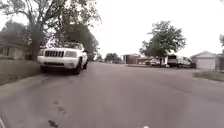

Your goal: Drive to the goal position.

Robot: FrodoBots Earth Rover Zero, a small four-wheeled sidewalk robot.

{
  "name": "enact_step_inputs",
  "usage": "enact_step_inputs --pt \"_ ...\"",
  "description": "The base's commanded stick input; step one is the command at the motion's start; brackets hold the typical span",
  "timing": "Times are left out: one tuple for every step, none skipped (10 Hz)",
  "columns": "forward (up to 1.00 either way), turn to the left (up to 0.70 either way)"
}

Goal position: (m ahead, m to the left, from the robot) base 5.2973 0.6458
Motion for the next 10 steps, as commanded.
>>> enact_step_inputs --pt "0.70 0.34" --pt "0.70 0.08" --pt "0.70 -0.01" --pt "0.70 -0.01" --pt "0.70 -0.01" --pt "0.70 -0.01" --pt "0.70 -0.01" --pt "0.70 -0.01" --pt "0.70 -0.01" --pt "0.70 -0.01"
